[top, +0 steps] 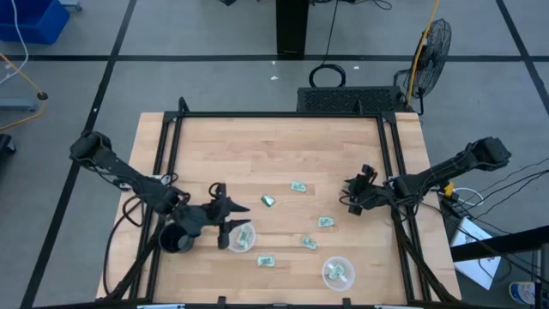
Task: Pick and place items into bin
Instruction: Put the stevia packet into the bottom transparent bin
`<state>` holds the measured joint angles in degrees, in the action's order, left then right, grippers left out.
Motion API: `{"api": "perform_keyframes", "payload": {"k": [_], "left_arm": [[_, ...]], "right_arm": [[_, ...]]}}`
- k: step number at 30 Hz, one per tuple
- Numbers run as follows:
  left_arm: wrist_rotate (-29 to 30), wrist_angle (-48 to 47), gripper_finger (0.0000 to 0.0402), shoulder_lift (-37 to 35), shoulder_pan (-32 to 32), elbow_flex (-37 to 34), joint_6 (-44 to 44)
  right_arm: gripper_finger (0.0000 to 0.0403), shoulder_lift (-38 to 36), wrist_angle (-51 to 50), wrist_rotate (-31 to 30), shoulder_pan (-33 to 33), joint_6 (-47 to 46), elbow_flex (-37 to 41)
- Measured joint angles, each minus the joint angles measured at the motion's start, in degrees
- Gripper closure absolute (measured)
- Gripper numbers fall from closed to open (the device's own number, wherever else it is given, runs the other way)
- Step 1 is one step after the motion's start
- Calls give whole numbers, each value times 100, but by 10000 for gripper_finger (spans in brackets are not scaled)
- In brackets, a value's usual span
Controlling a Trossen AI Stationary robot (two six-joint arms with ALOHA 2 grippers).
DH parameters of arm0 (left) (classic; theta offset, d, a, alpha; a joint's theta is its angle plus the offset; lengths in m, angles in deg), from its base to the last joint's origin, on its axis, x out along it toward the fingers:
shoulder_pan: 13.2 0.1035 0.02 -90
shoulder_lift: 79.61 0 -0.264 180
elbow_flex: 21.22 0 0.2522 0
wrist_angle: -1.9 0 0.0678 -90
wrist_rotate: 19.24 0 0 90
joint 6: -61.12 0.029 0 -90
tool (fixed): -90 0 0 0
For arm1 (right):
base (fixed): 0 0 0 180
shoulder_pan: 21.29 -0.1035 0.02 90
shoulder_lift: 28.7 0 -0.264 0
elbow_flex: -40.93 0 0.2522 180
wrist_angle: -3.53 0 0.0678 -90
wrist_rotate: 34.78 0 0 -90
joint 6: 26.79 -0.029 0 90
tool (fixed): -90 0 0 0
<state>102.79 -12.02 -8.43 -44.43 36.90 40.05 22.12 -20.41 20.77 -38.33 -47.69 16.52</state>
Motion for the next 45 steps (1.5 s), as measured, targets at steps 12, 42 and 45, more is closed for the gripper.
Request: {"api": "perform_keyframes", "payload": {"k": [12, 42, 45], "left_arm": [[-50, -60, 252, 2, 94, 0, 0], [-63, -49, 252, 2, 94, 0, -20], [-63, -49, 252, 2, 94, 0, -20]], "right_arm": [[243, 0, -89, 13, 168, -116, 1], [397, -4, -439, 4, 174, -845, 94], [399, -3, -126, 19, 174, -833, 98]]}}
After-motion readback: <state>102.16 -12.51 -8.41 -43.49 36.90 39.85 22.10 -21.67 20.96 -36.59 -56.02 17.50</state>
